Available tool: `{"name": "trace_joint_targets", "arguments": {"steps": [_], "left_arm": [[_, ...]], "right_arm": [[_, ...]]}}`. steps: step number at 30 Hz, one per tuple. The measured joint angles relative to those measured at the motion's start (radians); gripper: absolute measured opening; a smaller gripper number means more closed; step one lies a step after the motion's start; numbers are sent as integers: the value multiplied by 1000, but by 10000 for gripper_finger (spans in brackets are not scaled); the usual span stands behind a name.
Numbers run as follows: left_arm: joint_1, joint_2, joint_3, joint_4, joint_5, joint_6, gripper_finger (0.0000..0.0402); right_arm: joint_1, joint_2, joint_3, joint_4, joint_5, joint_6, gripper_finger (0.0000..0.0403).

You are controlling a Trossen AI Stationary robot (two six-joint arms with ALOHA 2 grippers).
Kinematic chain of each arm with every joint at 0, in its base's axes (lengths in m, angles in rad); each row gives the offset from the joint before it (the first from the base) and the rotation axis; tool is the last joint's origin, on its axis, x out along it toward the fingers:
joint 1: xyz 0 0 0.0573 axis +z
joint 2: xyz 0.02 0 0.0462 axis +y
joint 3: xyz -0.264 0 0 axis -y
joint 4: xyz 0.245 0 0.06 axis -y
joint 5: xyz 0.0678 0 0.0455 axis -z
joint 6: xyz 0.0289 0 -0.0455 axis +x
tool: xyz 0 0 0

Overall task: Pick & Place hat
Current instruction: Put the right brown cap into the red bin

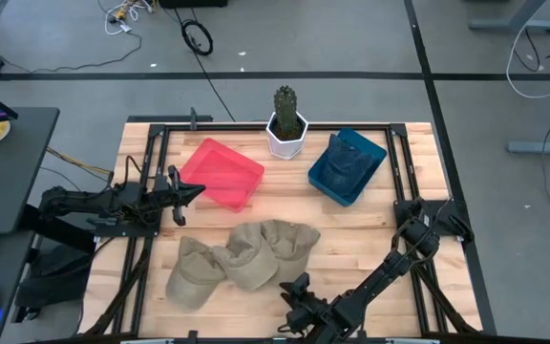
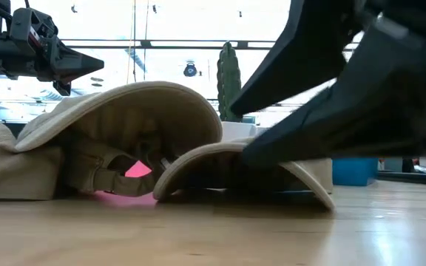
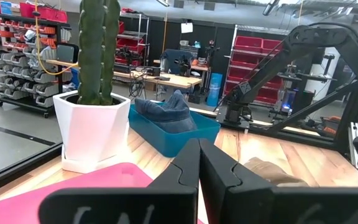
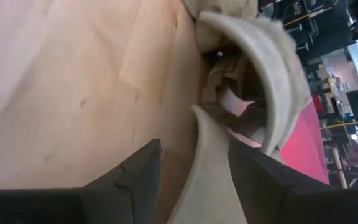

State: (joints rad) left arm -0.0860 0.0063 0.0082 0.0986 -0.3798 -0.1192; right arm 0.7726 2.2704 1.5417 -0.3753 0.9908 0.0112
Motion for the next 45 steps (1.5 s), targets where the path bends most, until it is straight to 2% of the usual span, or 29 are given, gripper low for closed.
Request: {"name": "trace_joint_targets", "arguments": {"steps": [10, 17, 21, 27, 30, 34, 39, 45], "left_arm": [[0, 0, 0, 1, 0, 0, 5], [0, 0, 0, 1, 0, 0, 5], [0, 0, 0, 1, 0, 0, 5], [0, 0, 0, 1, 0, 0, 5], [0, 0, 0, 1, 0, 0, 5], [0, 0, 0, 1, 0, 0, 5], [0, 0, 0, 1, 0, 0, 5], [0, 0, 0, 1, 0, 0, 5]], "right_arm": [[-24, 13, 0, -58, 15, 27, 192], [-34, 12, 2, -192, 14, 184, 186], [-43, 9, 4, -314, -40, 351, 146], [-44, 8, 1, -413, 22, 507, 22], [-45, 6, 3, -444, 55, 542, 16], [-45, -9, 44, -583, 71, 601, 6], [-45, -13, 144, -861, 122, 772, 2], [-61, -13, 226, -1124, 176, 888, 1]]}}
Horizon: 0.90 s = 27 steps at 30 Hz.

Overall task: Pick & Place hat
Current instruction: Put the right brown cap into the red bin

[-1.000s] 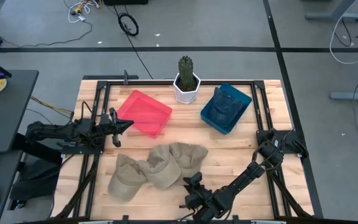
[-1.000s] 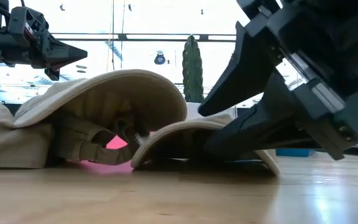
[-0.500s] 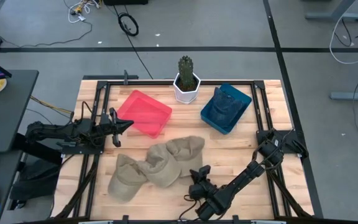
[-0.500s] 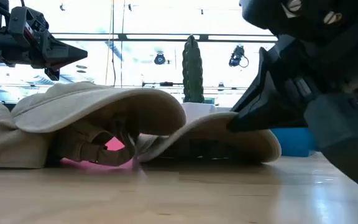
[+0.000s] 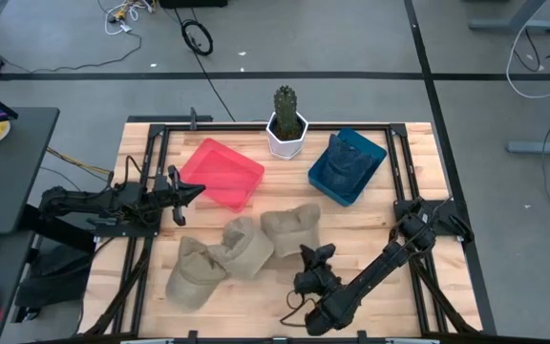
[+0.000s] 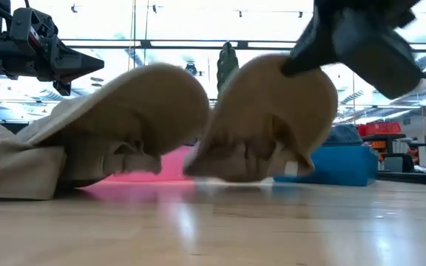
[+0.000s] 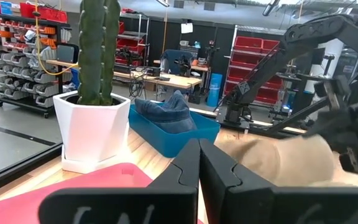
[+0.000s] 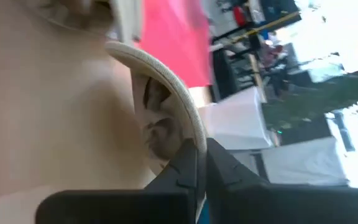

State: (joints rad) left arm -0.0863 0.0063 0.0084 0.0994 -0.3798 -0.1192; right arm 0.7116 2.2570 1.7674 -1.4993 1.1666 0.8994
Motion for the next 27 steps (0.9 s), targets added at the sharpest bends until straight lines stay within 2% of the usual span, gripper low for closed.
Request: {"name": "trace_joint_targets", "arguments": {"steps": [3, 8, 17, 20, 23, 27], "left_arm": [[0, 0, 0, 0, 0, 0, 5], [0, 0, 0, 2, 0, -16, 5], [0, 0, 0, 9, 3, -205, 5], [0, 0, 0, 8, 12, -242, 5], [-1, 0, 0, 8, 25, -273, 5], [-3, 0, 0, 10, 178, -246, 5]], "right_arm": [[-14, -1, 22, -70, 18, 69, 1], [-47, -39, 39, -68, 87, 25, 1], [-62, -145, 41, 20, 280, -10, 1], [-63, -150, 41, 113, 336, -103, 1], [-63, -150, 41, 257, 340, -234, 1], [-59, -150, 22, 499, 327, -458, 0]]}}
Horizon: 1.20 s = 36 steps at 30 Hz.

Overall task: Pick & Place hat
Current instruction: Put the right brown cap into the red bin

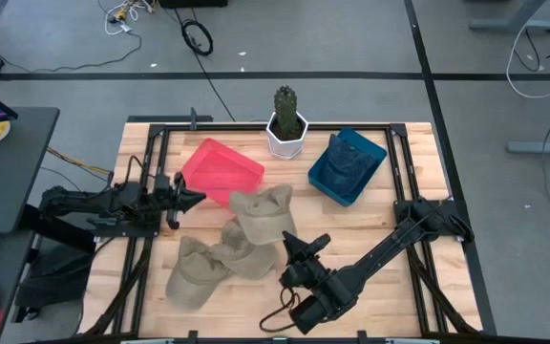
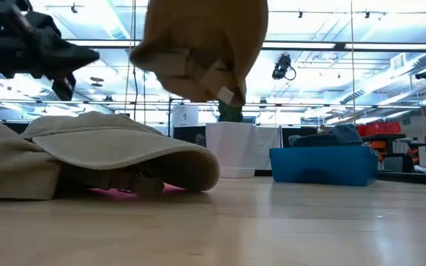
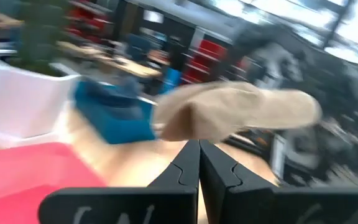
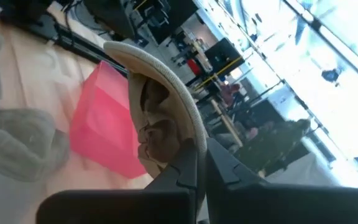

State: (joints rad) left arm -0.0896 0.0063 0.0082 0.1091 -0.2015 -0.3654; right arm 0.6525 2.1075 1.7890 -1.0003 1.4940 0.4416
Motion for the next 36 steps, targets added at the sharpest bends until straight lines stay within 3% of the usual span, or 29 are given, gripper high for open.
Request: {"name": "trace_joint_targets", "arguments": {"steps": [5, 11, 20, 26, 31, 36], "left_arm": [[0, 0, 0, 65, 208, 60, 5], [-49, 0, 0, 330, 421, 154, 12], [-144, 6, 1, 640, 403, 270, 75], [-160, 34, 112, 569, 399, 288, 109], [-173, 172, 219, 528, 353, 410, 140], [-175, 378, 359, 519, 313, 633, 200]], "right_arm": [[13, 0, -3, 165, 15, -229, 0], [17, 0, -3, 189, 17, -264, 0], [14, 0, -3, 189, 17, -264, 0], [1, 0, -3, 194, 36, -237, 0], [-14, -10, -4, 198, 35, -250, 0], [-14, -34, -4, 186, 35, -260, 0]]}}
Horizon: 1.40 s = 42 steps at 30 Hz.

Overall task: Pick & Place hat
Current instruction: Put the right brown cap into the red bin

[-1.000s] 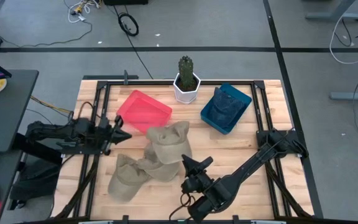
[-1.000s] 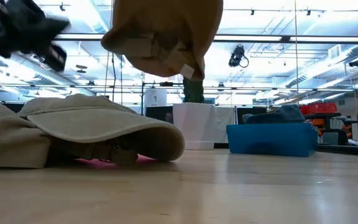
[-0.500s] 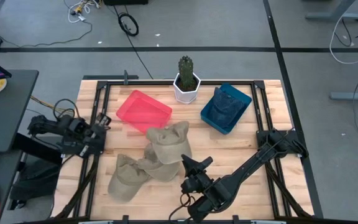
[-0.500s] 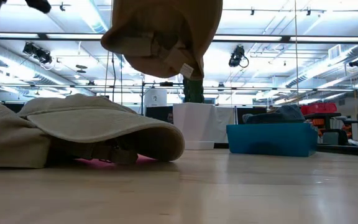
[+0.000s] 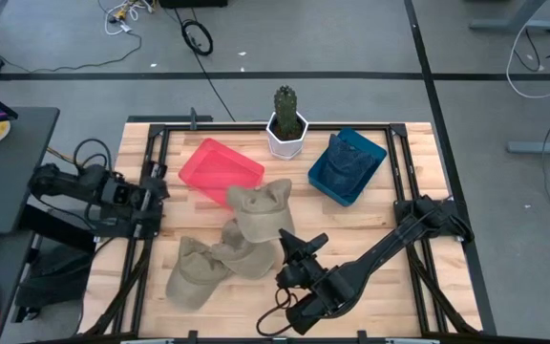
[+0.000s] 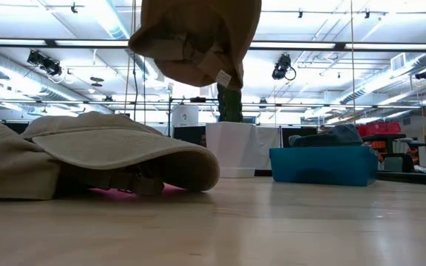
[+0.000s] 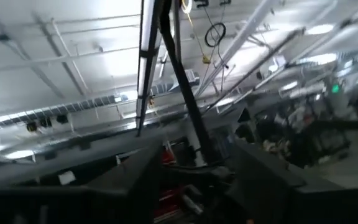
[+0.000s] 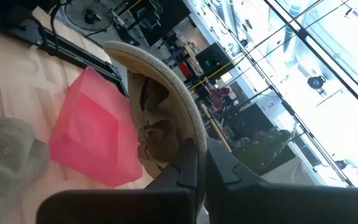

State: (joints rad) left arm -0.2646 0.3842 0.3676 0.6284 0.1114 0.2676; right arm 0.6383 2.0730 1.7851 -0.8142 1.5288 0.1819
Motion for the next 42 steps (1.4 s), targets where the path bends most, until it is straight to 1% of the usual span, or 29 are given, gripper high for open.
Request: {"name": "trace_joint_targets", "arguments": {"steps": [2, 3, 5, 6, 9, 12, 15, 19, 23, 26, 28, 33, 37, 42], "left_arm": [[0, 81, 68, -15, 0, 79, 232], [0, 117, 105, -49, -1, 117, 247], [-5, 183, 181, -151, -23, 192, 274], [-11, 221, 224, -211, -58, 232, 284], [-41, 326, 323, -359, -224, 345, 298], [-86, 442, 395, -421, -362, 453, 297], [-155, 547, 460, -427, -492, 544, 291], [-263, 683, 549, -444, -718, 637, 287], [-367, 822, 622, -471, -913, 725, 287], [-431, 912, 665, -471, -1113, 805, 287], [-455, 960, 688, -471, -1216, 823, 287], [-466, 1025, 710, -469, -1320, 811, 287], [-436, 1045, 717, -465, -1333, 728, 286], [-403, 1057, 716, -470, -1332, 670, 286]], "right_arm": [[9, -13, 0, -47, -2, 44, 0], [13, -20, 0, -73, -2, 81, 0], [22, -37, 0, -143, -7, 171, 0], [26, -46, 0, -175, -19, 216, 0], [30, -67, 0, -255, -60, 339, 0], [28, -68, 0, -295, -89, 390, 0], [19, -68, 0, -301, -85, 406, 0], [12, -67, 0, -301, -81, 447, 0], [0, -67, 0, -302, -80, 509, 0], [-5, -67, 0, -301, -71, 548, 0], [-5, -67, 0, -297, -60, 565, 0], [-5, -67, 0, -238, -53, 517, 0], [-5, -67, 0, -167, -51, 456, 0], [0, -67, 0, -91, -43, 370, 0]]}}
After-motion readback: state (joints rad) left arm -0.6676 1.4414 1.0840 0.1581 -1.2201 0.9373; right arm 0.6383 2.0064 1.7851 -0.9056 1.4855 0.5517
